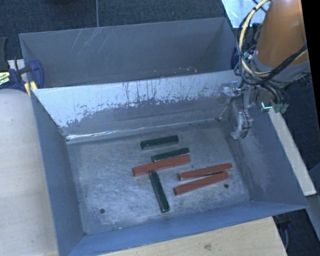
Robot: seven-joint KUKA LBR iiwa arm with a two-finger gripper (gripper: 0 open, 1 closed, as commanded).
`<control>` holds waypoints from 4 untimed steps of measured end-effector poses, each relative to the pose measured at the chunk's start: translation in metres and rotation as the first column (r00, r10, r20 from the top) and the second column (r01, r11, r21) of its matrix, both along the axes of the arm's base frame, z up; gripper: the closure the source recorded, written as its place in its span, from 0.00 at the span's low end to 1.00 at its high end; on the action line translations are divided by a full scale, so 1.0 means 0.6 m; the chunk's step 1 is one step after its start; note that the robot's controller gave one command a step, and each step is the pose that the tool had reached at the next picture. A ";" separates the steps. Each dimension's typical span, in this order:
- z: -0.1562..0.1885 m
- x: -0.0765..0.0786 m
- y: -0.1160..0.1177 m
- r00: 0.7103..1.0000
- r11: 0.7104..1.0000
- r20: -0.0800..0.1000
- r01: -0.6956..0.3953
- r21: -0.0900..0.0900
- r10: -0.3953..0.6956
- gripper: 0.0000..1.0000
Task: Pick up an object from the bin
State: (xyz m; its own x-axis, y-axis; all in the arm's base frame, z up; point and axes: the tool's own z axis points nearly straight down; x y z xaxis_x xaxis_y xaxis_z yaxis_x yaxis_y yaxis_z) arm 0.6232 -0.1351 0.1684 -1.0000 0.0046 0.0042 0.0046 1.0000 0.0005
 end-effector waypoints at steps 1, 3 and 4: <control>-0.157 -0.166 0.045 0.967 0.967 -0.001 -0.256 0.003 0.256 0.00; -0.163 -0.187 0.145 0.980 0.980 0.008 -0.199 -0.001 0.199 1.00; 0.014 -0.186 0.148 0.963 0.963 0.015 -0.270 -0.004 0.270 1.00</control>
Offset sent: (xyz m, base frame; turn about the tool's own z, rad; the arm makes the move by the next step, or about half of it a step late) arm -0.0973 0.0260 -0.0915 -0.2599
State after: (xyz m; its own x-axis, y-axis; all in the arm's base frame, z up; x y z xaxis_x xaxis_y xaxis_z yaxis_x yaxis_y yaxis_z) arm 0.5113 -0.0462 0.1767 -0.9640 -0.2657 -0.0104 -0.2657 0.9641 -0.0038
